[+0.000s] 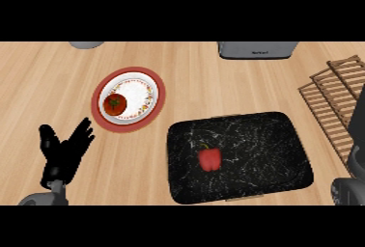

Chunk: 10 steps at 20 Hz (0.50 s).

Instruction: Pick the croissant from the tray and place it in the tiered shelf

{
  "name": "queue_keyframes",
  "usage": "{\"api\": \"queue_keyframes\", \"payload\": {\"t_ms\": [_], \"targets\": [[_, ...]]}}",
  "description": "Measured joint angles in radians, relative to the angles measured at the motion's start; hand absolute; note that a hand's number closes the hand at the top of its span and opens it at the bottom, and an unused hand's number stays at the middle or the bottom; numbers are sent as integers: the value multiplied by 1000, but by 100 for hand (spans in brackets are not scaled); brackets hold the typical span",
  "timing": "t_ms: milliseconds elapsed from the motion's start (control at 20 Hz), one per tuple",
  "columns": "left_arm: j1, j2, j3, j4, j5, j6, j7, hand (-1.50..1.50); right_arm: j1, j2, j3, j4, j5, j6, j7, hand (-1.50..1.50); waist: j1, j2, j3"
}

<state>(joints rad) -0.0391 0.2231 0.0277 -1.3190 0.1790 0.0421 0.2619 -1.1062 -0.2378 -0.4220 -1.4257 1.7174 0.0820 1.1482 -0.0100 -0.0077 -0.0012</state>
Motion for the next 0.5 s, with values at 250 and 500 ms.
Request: {"api": "queue_keyframes", "payload": {"t_ms": [250, 500], "targets": [[4, 1, -2, -23, -1, -5, 12, 0, -11, -58, -77, -41, -17, 87, -54, 150, 2, 1, 1], [3, -3, 1, -29, -2, -5, 21, 0, 11, -104, -155, -49, -68, 153, -112, 150, 3, 3, 1]]}}
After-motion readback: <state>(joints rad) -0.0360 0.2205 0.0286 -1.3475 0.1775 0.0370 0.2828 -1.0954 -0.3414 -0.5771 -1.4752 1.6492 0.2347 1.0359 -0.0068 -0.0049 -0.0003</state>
